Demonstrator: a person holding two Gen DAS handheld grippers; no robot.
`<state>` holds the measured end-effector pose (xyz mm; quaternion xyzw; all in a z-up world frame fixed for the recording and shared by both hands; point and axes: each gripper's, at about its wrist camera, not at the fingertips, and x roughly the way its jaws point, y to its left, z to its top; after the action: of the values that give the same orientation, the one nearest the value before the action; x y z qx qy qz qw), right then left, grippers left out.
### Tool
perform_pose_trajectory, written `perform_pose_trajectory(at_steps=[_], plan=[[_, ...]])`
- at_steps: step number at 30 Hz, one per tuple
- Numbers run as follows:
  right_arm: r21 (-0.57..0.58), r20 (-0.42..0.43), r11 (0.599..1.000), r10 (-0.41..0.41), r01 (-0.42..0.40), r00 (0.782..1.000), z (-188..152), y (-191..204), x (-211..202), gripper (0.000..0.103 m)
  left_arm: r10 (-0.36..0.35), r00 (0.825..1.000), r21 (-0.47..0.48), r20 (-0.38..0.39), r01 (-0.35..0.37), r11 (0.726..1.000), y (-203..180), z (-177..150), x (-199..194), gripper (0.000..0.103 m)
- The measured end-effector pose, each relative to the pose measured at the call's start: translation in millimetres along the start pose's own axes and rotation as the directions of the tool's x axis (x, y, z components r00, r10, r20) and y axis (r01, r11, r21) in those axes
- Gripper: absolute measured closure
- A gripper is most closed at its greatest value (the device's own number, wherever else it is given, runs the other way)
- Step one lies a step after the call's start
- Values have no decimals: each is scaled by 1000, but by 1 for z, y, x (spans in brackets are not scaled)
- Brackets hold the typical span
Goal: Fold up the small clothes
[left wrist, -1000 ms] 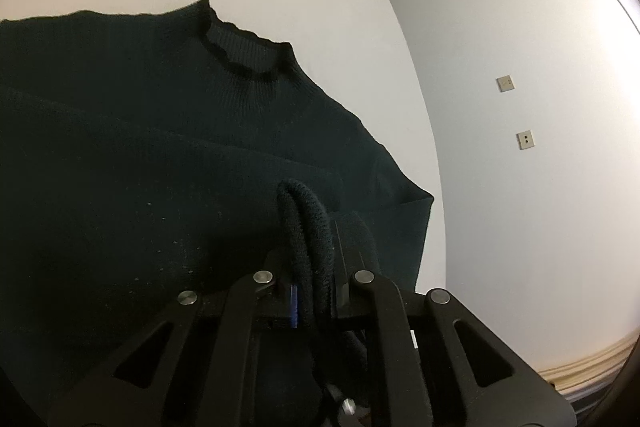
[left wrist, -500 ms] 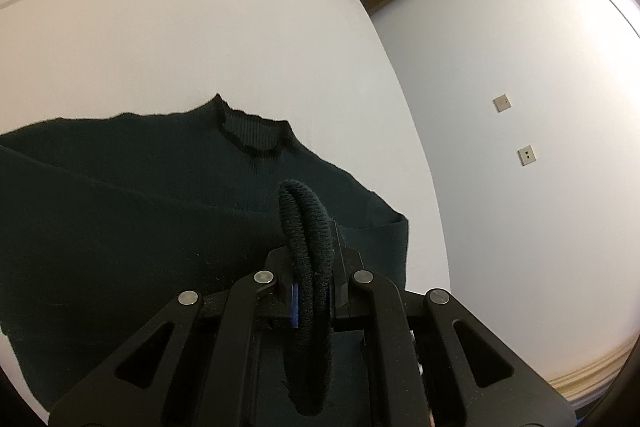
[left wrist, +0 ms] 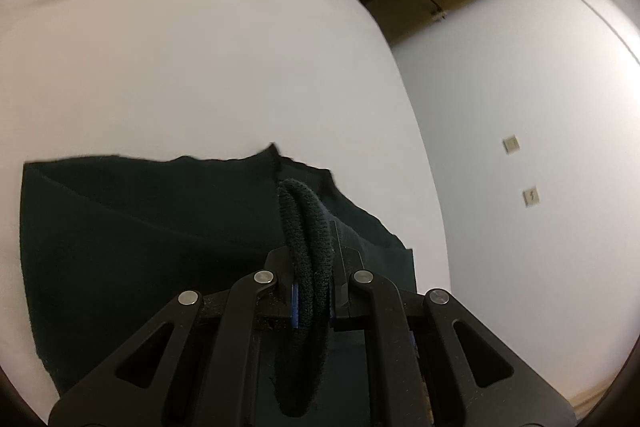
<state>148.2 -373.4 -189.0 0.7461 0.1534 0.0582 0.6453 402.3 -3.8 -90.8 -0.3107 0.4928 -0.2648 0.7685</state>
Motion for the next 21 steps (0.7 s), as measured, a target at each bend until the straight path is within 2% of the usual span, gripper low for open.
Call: perform_pose_trajectory(at_steps=[2, 4, 7, 11, 14, 18, 21], plan=[[11, -2, 999, 32, -32, 999, 0, -2, -2, 32, 4, 1000, -36, -15, -5, 999, 14, 3, 12, 95], [-6, -16, 1000, 31, -31, 999, -2, -2, -1, 31, 29, 998, -54, -48, -31, 998, 28, 1, 27, 95], [-70, -44, 997, -28, 24, 999, -2, 5, 10, 32, 62, 996, -57, -72, -66, 996, 41, -4, 44, 95], [-126, 4, 990, -64, 64, 998, 13, 18, 2, 32, 70, 992, -59, -104, -77, 995, 57, -12, 65, 95], [-66, 15, 997, -37, 38, 999, 28, 8, -8, 37, 97, 987, -18, -128, -100, 995, 62, -18, 82, 95], [-44, 12, 998, -39, 40, 999, 33, 1, -6, 43, 120, 984, 10, -134, -120, 993, 66, -26, 101, 95], [-42, 2, 998, -44, 44, 999, 34, 1, -6, 44, 118, 984, 15, -130, -117, 993, 70, -28, 97, 92]])
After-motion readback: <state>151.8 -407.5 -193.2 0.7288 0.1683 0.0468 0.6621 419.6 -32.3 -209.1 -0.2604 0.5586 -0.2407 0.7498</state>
